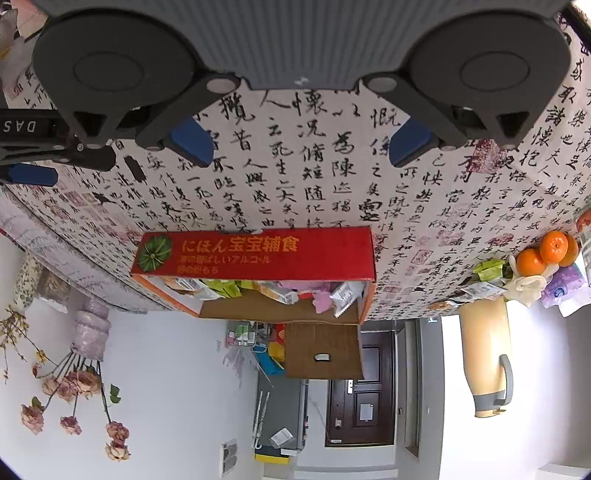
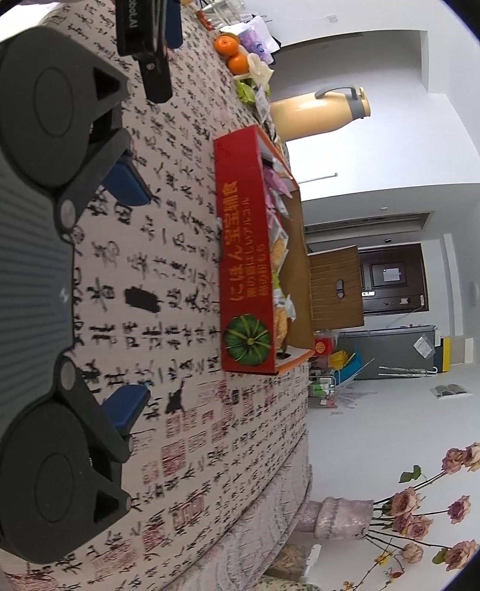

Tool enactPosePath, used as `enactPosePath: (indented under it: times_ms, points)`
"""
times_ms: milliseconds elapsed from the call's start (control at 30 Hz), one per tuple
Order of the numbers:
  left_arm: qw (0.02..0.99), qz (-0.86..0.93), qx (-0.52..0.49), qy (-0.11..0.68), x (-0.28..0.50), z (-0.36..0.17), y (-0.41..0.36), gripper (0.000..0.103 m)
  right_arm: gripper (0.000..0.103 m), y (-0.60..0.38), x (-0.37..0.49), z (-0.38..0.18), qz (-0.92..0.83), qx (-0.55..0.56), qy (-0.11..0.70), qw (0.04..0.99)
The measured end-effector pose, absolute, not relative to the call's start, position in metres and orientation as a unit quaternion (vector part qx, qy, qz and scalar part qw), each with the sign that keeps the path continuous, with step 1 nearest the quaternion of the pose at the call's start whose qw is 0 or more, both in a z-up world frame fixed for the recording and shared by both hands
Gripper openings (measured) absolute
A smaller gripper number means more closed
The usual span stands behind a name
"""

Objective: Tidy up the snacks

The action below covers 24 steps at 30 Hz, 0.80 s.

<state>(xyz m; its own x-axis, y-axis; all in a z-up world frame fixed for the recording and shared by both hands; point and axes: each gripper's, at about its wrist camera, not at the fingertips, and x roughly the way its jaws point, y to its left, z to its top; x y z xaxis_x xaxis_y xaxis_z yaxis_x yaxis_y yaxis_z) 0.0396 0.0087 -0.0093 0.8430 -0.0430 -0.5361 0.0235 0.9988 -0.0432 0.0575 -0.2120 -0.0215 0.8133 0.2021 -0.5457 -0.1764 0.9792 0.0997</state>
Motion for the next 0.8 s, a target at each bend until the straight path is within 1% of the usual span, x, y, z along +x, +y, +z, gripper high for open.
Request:
enactPosePath:
  times_ms: [800]
  points:
    - [0.959, -0.024, -0.015, 0.282, 0.0311, -0.0105, 0.0058, 0.103, 0.103, -0.2138, 0.0517, -0.0218, 0.095, 0.019, 0.292, 0.952]
